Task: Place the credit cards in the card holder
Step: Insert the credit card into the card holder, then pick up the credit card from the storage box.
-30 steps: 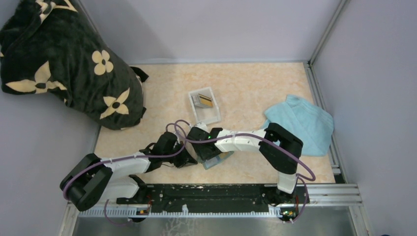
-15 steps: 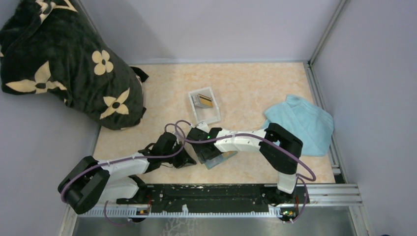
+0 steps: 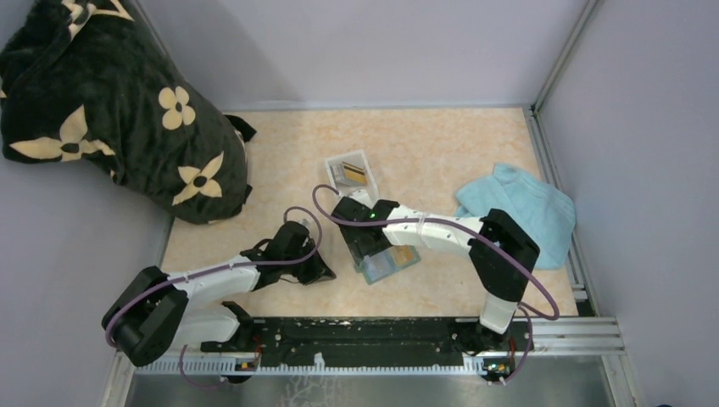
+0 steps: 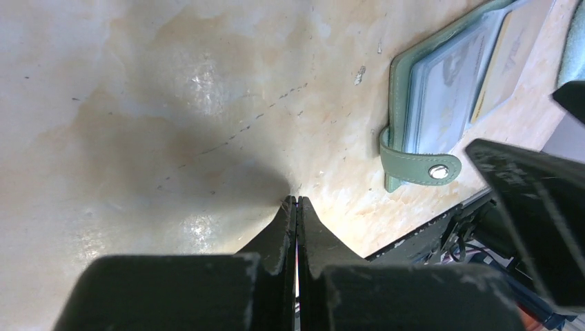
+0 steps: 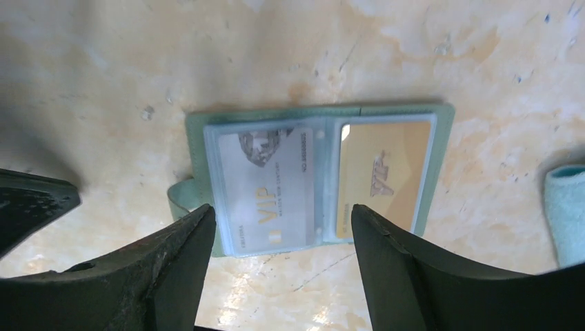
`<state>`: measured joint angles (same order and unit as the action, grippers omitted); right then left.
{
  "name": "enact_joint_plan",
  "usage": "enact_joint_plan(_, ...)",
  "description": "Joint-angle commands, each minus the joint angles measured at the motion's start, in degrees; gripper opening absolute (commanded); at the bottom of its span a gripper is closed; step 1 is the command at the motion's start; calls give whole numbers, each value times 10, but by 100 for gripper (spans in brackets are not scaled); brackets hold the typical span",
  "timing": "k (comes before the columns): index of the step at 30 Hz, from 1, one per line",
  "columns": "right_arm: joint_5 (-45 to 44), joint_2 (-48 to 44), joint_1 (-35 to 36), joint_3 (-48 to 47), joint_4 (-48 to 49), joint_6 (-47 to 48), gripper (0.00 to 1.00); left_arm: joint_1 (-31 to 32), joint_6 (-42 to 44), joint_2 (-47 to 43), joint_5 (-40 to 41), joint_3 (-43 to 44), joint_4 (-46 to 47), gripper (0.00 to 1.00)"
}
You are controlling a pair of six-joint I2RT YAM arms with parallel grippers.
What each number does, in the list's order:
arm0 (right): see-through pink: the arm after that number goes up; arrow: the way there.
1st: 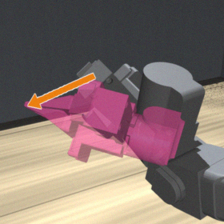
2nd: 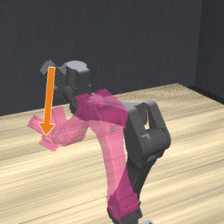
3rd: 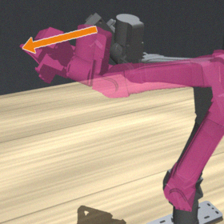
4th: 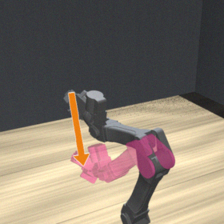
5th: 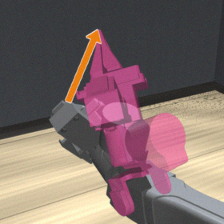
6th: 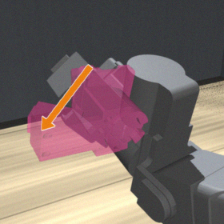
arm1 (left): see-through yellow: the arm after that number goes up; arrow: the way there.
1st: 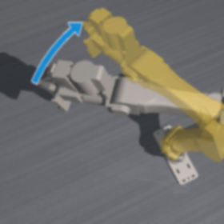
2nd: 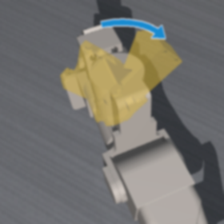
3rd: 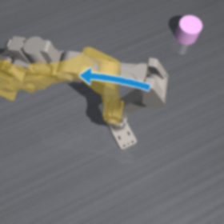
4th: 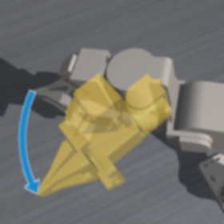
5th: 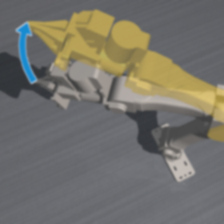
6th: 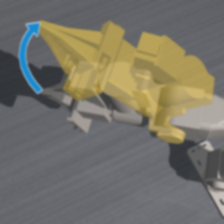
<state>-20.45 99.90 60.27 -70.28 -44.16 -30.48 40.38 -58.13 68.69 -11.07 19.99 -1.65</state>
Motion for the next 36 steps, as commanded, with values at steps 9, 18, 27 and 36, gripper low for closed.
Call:
enact_joint_plan(9, 58, 6, -94, -172, 28, 100, 72, -18, 43, 24, 17, 72, -60, 0)
enact_joint_plan(18, 155, 158, -181, -388, 19, 164, 71, -37, 67, 40, 10, 105, -91, 0)
enact_joint_plan(27, 211, 261, -219, -474, 40, 142, 69, -70, 83, 72, 8, 123, -80, 0)
enact_joint_plan(36, 245, 304, -240, -506, 44, 137, 68, -103, 90, 149, 13, 178, -64, 2)
